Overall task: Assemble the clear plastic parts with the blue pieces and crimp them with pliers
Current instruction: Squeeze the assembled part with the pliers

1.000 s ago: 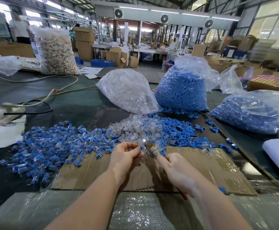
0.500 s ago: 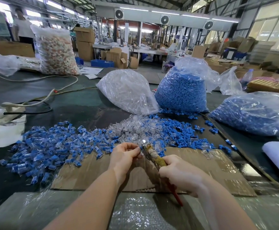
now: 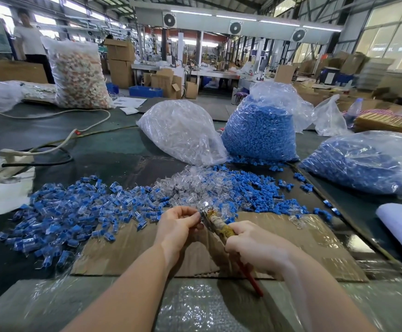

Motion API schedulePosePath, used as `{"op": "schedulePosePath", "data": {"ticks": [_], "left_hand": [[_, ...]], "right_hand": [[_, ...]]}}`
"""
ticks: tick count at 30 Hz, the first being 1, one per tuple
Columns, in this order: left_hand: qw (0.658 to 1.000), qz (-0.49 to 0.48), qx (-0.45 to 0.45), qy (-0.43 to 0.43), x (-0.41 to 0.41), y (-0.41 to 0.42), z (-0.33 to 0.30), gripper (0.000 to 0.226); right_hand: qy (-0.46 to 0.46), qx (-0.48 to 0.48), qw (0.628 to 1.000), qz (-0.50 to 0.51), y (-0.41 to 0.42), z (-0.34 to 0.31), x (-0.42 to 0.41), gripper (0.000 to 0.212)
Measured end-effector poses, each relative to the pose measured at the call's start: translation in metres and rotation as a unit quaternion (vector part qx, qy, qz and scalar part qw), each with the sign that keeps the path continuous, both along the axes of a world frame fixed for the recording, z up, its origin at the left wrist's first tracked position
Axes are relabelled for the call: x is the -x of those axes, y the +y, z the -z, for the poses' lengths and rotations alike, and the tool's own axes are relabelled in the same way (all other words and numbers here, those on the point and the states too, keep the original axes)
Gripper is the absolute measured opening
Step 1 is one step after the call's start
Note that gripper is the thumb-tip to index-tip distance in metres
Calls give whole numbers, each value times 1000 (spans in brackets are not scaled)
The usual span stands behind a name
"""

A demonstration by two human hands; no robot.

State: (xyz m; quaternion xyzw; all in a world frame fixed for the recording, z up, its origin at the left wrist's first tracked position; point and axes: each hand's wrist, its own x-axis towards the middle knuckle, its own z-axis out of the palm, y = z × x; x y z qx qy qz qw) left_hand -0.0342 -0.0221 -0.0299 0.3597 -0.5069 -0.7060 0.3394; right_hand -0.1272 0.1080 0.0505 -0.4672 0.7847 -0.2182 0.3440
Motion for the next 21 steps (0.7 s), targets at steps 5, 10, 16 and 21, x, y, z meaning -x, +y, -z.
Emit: {"op": "schedulePosePath", "data": {"ticks": [5,10,16,21], "left_hand": [[1000,-4,0,-1,3,-1,3,11],[1000,1,7,-4,3,-1,4,11],[1000,0,22,-13,2,0,2,11],[999,-6,28,-18,2,1,2,9]], "right_hand": [[33,-8,999,-9,0,-2,-1,20],[62,-8,998,-17,-4,4,-1,20],[113,-19,993,-2,-9,17,1,9],[86,-3,996,5,-9,19,-1,10]]}}
